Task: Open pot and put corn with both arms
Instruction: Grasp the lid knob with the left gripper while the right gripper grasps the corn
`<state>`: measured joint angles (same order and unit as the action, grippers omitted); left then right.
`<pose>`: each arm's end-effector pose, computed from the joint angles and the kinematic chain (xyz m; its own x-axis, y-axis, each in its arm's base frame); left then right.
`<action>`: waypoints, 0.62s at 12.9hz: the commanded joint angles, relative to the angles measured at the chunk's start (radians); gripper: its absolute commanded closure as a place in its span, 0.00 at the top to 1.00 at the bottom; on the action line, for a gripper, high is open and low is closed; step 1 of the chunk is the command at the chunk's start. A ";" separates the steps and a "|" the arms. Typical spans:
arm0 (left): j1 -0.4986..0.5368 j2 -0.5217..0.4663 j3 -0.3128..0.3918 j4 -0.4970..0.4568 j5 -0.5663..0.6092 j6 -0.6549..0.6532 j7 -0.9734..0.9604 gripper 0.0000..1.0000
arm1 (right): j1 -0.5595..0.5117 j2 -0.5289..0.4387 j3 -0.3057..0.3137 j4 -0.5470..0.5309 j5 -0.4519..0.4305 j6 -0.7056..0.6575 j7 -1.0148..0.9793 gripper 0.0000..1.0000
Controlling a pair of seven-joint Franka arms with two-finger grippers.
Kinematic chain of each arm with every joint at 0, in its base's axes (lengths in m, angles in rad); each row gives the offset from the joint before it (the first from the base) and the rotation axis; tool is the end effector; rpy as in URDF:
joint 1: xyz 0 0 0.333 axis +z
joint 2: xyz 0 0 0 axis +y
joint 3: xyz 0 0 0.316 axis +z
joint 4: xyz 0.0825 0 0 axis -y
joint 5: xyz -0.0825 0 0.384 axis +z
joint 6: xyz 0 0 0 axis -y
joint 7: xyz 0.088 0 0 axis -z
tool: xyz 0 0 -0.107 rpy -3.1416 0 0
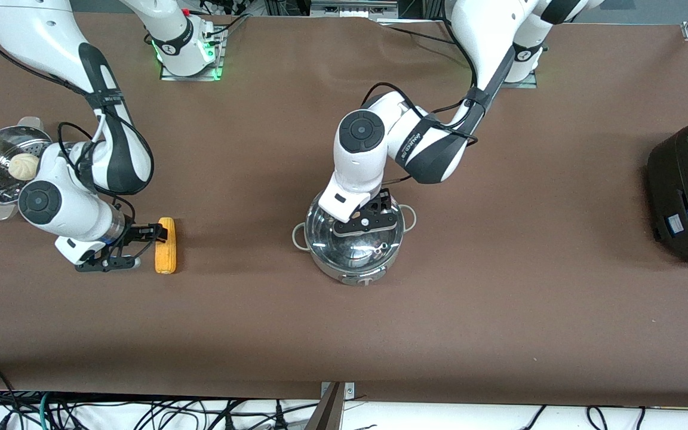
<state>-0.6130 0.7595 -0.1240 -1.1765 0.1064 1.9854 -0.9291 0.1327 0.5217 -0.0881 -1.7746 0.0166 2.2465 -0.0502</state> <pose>0.5838 -0.4848 0.3454 0.9813 0.1875 0.0441 0.1860 -0.9819 0.0351 0.6528 0.0342 0.2627 0.9944 0.0938 -0.0492 0.0953 -0.9950 0.0290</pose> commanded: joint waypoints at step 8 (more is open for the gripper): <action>0.001 0.012 0.000 0.035 0.027 -0.022 0.015 0.52 | -0.008 0.086 0.024 -0.012 0.008 0.120 -0.016 1.00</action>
<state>-0.6126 0.7594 -0.1229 -1.1737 0.1064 1.9849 -0.9265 0.1328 0.6018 -0.0729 -1.7762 0.0166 2.3368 -0.0503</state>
